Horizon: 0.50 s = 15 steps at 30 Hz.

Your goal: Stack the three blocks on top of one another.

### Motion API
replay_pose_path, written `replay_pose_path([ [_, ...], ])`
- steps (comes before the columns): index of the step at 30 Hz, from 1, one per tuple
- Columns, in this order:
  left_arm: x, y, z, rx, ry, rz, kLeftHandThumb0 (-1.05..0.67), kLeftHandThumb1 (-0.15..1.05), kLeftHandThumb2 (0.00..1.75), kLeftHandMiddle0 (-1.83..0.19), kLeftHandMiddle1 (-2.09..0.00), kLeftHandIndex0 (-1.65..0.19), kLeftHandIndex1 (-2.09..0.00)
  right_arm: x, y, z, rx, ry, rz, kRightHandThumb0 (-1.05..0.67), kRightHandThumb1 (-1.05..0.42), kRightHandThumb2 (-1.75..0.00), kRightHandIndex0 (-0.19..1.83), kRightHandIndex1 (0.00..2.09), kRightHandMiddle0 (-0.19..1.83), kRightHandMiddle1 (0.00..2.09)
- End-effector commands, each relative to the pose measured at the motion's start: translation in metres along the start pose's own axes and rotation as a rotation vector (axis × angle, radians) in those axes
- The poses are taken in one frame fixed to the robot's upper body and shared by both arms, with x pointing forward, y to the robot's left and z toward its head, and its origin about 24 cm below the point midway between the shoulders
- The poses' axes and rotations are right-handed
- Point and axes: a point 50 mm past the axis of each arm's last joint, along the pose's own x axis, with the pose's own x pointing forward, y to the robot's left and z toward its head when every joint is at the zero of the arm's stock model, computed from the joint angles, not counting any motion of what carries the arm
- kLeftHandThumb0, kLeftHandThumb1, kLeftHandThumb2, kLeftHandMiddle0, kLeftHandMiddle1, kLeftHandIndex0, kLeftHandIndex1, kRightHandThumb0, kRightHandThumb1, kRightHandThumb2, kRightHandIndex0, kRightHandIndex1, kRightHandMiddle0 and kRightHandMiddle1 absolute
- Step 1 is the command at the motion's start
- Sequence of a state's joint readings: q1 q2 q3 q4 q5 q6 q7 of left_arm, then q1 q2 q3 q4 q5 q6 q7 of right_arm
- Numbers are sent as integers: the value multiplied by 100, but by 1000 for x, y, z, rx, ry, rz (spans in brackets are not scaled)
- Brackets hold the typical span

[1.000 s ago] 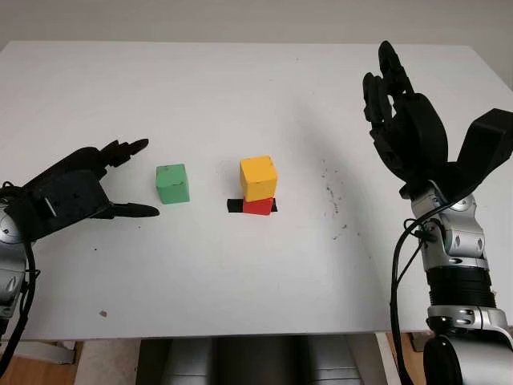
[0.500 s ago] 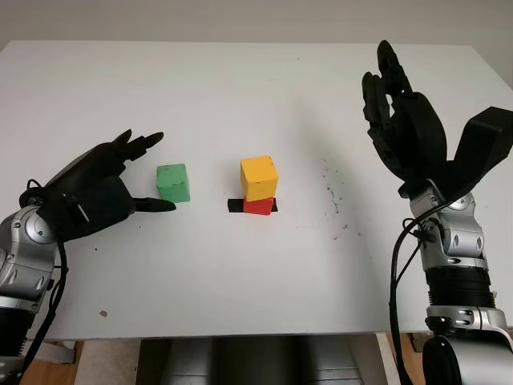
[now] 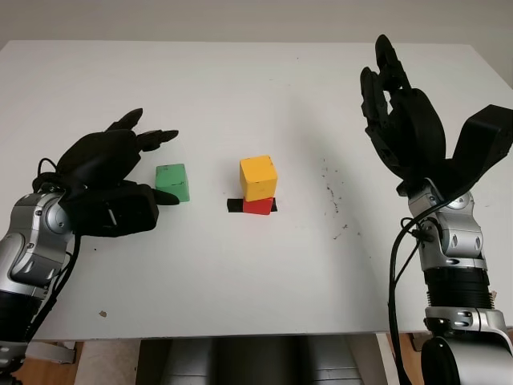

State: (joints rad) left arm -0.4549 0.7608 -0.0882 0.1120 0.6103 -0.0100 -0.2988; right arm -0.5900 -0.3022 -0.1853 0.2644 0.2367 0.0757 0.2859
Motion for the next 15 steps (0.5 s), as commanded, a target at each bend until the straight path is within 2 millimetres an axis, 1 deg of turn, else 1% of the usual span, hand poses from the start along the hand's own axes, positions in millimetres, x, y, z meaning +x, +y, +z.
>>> replay_pose_path([
  [1, 2, 8, 4, 31, -14, 4, -79, 91, 5, 6, -5, -40, -12, -2, 1, 3, -9, -19, 1, -64, -105, -58, -19, 0, -19, 0],
  [13, 2, 2, 5, 88, -10, -8, -79, 95, 6, 0, -7, -48, -13, -5, 1, 2, 7, -15, -8, -63, -105, -58, -19, 0, -19, 0],
  [15, 2, 0, 5, 84, -12, 0, -78, 96, 7, -3, -7, -53, -15, -5, 0, 2, 4, -15, -10, -63, -105, -58, -19, 0, -19, 0],
])
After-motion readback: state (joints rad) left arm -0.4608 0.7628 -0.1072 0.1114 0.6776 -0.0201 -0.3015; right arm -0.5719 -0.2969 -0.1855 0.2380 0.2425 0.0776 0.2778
